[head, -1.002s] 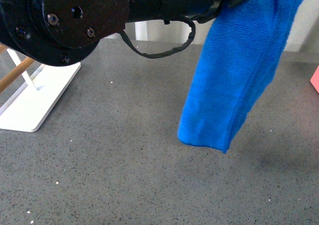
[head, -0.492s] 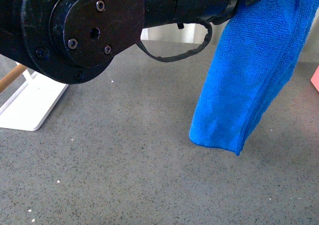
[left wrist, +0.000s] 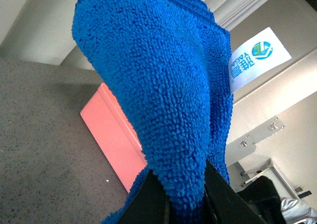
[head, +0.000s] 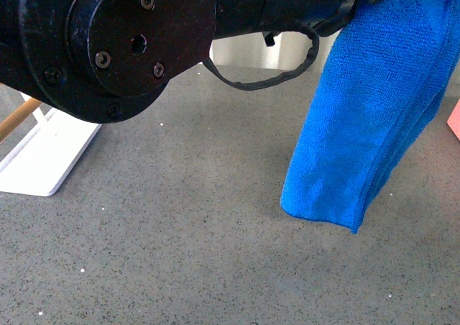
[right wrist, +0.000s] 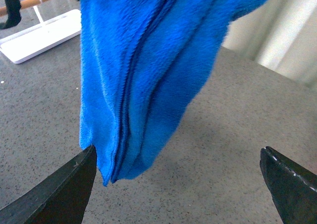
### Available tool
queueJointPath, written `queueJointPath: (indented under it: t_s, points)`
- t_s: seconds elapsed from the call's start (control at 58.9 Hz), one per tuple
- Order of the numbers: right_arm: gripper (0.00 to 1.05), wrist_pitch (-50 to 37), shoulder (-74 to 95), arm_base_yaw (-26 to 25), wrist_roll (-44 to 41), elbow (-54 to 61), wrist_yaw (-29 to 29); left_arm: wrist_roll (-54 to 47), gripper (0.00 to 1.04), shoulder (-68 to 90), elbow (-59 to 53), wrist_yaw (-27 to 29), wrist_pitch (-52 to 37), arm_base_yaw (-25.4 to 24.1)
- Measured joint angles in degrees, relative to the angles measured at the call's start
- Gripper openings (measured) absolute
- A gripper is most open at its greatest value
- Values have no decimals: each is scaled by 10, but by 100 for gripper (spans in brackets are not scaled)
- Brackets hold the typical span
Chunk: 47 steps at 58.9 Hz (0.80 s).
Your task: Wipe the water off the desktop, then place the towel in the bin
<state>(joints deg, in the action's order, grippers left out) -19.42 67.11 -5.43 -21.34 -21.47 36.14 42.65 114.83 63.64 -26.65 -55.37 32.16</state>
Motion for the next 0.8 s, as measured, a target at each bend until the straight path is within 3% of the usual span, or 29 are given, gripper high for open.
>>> queueJointPath:
  t_s: [0.238, 0.798]
  points:
    - [98, -71, 80, 28, -17, 0, -23, 26, 6, -2, 2, -4, -4, 2]
    - [98, -158, 188, 57, 7, -73, -14, 43, 6, -12, -2, -6, -10, 24]
